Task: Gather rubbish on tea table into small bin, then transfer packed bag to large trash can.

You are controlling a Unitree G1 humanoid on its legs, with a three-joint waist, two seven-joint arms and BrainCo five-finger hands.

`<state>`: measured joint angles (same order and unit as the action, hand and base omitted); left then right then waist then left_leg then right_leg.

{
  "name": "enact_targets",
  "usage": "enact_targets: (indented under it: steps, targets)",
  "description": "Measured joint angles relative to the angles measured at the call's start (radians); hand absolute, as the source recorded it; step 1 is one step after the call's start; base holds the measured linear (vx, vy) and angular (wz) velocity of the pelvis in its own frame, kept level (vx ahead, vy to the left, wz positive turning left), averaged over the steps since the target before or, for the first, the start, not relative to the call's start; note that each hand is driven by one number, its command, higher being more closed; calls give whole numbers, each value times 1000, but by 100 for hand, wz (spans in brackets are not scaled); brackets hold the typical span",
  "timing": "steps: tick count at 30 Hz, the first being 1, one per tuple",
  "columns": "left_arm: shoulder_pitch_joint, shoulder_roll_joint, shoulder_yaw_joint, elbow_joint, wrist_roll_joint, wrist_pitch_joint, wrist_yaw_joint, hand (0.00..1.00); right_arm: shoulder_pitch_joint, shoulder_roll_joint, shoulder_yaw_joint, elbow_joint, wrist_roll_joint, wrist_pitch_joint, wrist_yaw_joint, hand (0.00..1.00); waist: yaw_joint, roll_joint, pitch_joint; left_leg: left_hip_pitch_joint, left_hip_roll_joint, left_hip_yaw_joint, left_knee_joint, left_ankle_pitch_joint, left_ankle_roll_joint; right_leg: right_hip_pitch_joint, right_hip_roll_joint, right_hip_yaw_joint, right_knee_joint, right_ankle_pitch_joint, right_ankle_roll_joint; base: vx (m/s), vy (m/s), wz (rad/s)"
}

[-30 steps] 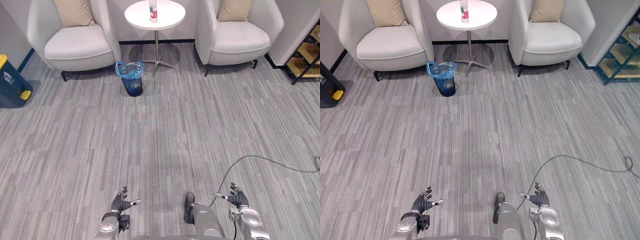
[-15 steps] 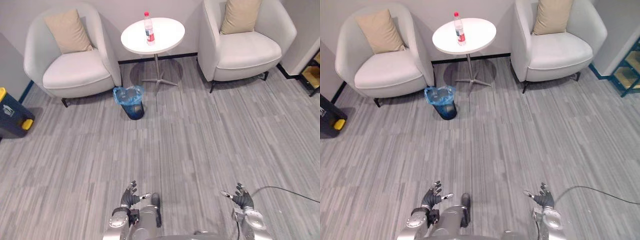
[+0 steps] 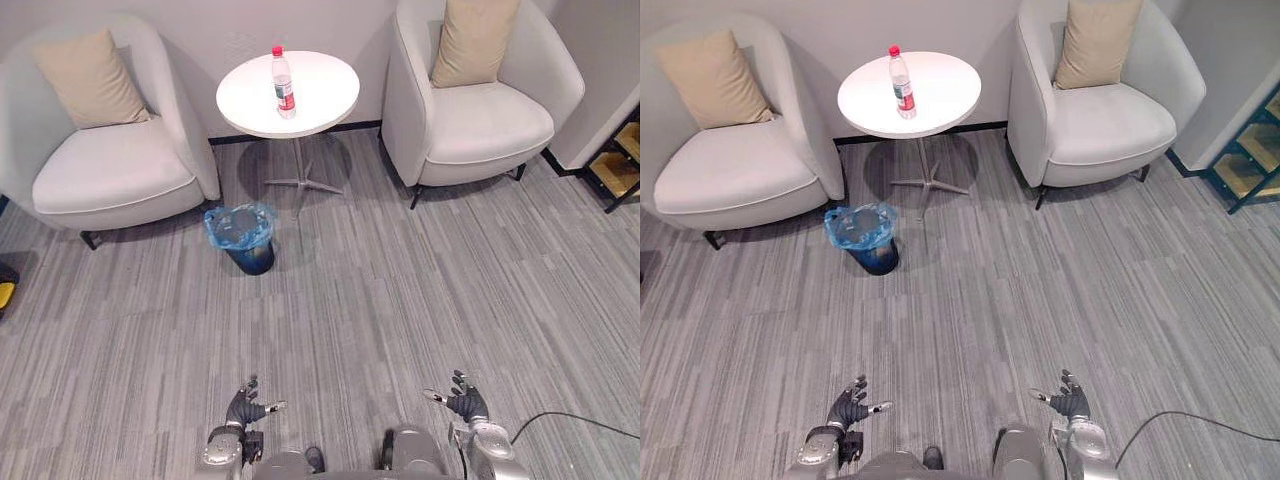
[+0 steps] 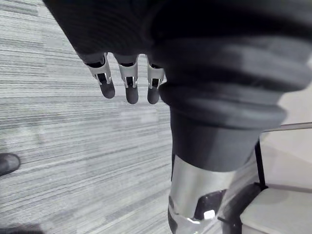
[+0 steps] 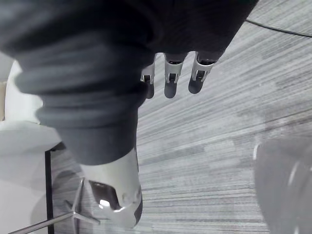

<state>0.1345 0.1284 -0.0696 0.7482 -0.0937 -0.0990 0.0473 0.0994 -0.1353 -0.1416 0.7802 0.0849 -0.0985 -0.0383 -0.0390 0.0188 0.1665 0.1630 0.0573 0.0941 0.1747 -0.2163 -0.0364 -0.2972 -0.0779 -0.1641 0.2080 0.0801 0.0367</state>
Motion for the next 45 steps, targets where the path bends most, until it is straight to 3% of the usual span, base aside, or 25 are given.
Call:
enact_targets:
  steps: [1,3,6,7,9,12,13,14,15,16,17,18,21,23,25,26,30,32,33,34,36,39,40,42,45]
  targets:
    - [-11,-24,1,26,1,2,0,0,0,-14,-2,16,-3,5,-1,0,6,36,-10,16,40,-17,3,-17,-25,-6,34,-4,49,-4,-52,544,-233,14]
    - [-19,-36,1,29,6,-2,-1,0,-20,-22,-6,15,-8,9,-1,0,-4,42,-13,-17,63,-50,90,-3,-46,-10,41,-28,114,-95,-75,537,-262,27]
    - [-36,-76,21,23,8,0,-2,0,11,-10,6,-13,-5,10,-2,0,6,45,-2,-177,124,-73,549,105,-97,155,58,-85,63,-163,-94,433,-219,51]
    - [-27,-81,21,17,8,-1,-3,0,25,-1,7,-25,-4,7,-1,0,20,34,7,-243,164,-37,724,71,-81,241,76,-89,11,-170,-103,373,-150,20]
    - [-22,-81,21,3,8,1,-3,0,18,8,8,-44,7,5,-5,0,33,31,9,-352,178,23,800,36,-36,346,80,-90,-72,-178,-106,293,-98,2]
    - [-29,-81,22,-12,8,1,-3,0,2,8,-10,-53,27,5,-7,0,57,31,12,-455,142,60,594,19,-8,404,68,-89,-125,-184,-95,314,-1,4]
    - [-26,-81,21,-12,8,1,-3,0,5,7,-15,-50,27,5,-7,0,59,29,11,-459,95,58,372,34,-19,415,57,-91,-130,-198,-74,288,109,4]
    - [-17,-82,21,-12,8,2,-2,0,5,3,-20,-49,27,5,-8,0,61,42,8,-448,72,55,151,101,-32,426,61,-91,-133,-219,-54,360,148,2]
    - [-12,-82,21,-12,8,2,-2,0,7,0,-20,-47,27,5,-9,0,62,52,7,-444,66,53,77,135,-26,436,67,-88,-132,-231,-45,535,221,-23]
    - [6,-60,21,-12,7,5,-1,0,10,16,-11,-17,27,10,-12,0,81,13,-12,-410,21,60,44,246,41,475,34,-54,-129,-274,4,603,213,-14]
    - [-2,-53,21,-12,7,5,-1,0,7,16,-10,-15,27,10,-12,0,80,-16,-15,-428,-8,60,75,214,54,471,-1,-58,-123,-291,23,680,229,-5]
    - [-15,-53,18,-12,7,5,-2,0,4,13,-10,-12,25,10,-12,0,81,-23,-15,-446,-20,69,120,172,66,464,-18,-49,-99,-301,38,470,156,18]
    - [-9,-50,10,-10,7,5,-2,0,-16,11,-8,-8,22,10,-10,0,84,-15,-16,-392,-43,93,141,98,81,413,-62,8,110,-322,70,393,173,-12]
    - [4,-34,6,-9,7,5,-2,0,-19,20,-4,-7,16,10,-4,0,79,-20,-17,-298,-72,90,94,49,94,317,-115,26,411,-277,139,367,128,-3]
    - [1,-22,-7,-8,5,6,-1,0,-13,21,-5,0,11,10,-2,0,74,-17,-17,-230,-83,70,68,28,107,246,-136,12,594,-319,120,343,60,27]
    - [2,-21,-10,-8,3,6,0,0,-6,20,-3,5,7,10,-2,0,64,-12,-19,-191,-81,49,47,21,108,202,-137,-29,629,-362,73,350,16,50]
    - [-16,-19,-6,-8,-8,7,0,0,1,11,-1,23,2,10,-3,0,37,10,-15,-110,-36,-13,-2,24,94,69,-70,-98,417,-399,23,374,-85,51]
    - [-25,-17,-4,-8,-8,6,0,0,2,7,-1,22,3,10,-4,0,23,14,-13,-87,-10,-27,-6,22,80,36,-35,-67,245,-343,27,352,-178,63]
    - [-26,-9,-2,-8,-8,6,1,0,10,7,-2,20,3,10,-5,0,17,5,-15,-54,3,-39,-6,1,32,44,-23,-35,118,-164,20,406,-237,57]
    - [-27,-17,-2,1,-8,6,1,0,18,2,-5,23,3,10,-5,0,11,9,-16,-36,13,-52,-7,-16,6,63,-9,-40,122,-110,-22,454,-292,39]
    - [-21,-28,-1,3,-8,4,0,0,10,-2,-9,16,3,12,-6,0,22,23,-23,-27,44,-61,-12,-7,-18,65,7,-49,160,-155,-37,297,-226,16]
    - [-38,-34,3,4,-7,4,-1,0,8,3,-8,13,4,11,-5,0,9,24,-17,-99,71,-68,186,-1,-55,128,17,-105,142,-214,-55,276,-236,52]
    - [-34,-50,18,0,-8,4,-1,0,19,9,-2,8,6,12,-5,0,21,19,-4,-191,113,-65,425,4,-96,210,42,-119,80,-217,-60,292,-229,25]
    - [-11,-60,21,-4,-8,7,-2,0,28,16,0,-7,23,11,-7,0,34,24,0,-273,154,-24,609,-9,-94,295,62,-135,29,-220,-71,240,-133,7]
    - [-6,-68,21,-11,-8,7,-2,0,20,18,-10,-18,32,7,-11,0,55,24,2,-357,142,40,473,-29,-57,350,58,-136,-26,-220,-70,206,-26,1]
